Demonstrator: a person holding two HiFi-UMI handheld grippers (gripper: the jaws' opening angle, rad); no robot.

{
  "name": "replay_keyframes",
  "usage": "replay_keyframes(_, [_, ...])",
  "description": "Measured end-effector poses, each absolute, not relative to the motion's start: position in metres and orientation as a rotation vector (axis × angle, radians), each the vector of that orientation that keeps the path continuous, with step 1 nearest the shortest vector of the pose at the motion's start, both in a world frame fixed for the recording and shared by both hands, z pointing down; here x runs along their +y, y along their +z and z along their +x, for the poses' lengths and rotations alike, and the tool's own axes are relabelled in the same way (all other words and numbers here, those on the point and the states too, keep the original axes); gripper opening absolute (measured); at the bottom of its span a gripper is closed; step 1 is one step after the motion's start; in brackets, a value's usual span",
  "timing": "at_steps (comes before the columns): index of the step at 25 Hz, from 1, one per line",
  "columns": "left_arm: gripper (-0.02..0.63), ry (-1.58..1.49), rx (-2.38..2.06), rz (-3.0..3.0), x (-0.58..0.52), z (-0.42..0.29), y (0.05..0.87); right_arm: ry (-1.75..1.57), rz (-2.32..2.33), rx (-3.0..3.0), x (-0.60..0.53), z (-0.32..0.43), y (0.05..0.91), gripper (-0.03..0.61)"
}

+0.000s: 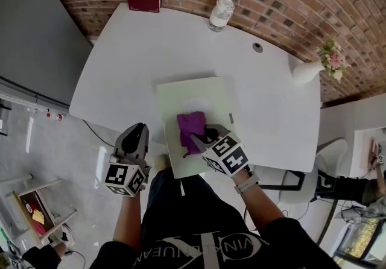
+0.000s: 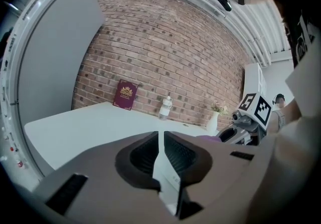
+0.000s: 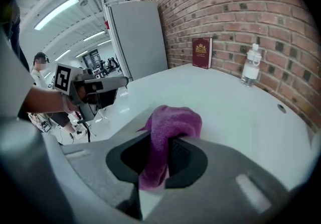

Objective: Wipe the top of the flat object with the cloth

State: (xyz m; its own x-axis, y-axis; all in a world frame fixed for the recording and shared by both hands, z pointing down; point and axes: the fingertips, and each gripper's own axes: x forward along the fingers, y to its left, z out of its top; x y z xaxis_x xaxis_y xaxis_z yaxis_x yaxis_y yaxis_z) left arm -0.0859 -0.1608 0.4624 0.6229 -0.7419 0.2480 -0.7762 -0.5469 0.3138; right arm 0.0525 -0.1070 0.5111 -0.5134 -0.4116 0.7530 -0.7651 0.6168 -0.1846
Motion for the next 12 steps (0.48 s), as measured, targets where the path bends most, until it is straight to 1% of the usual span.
replay_keyframes(12, [0.034, 0.147, -1.144, 2.484, -0.156, -0.065, 0.466, 0.691, 1.065, -2.026, -0.087, 0.145, 0.515, 0.061])
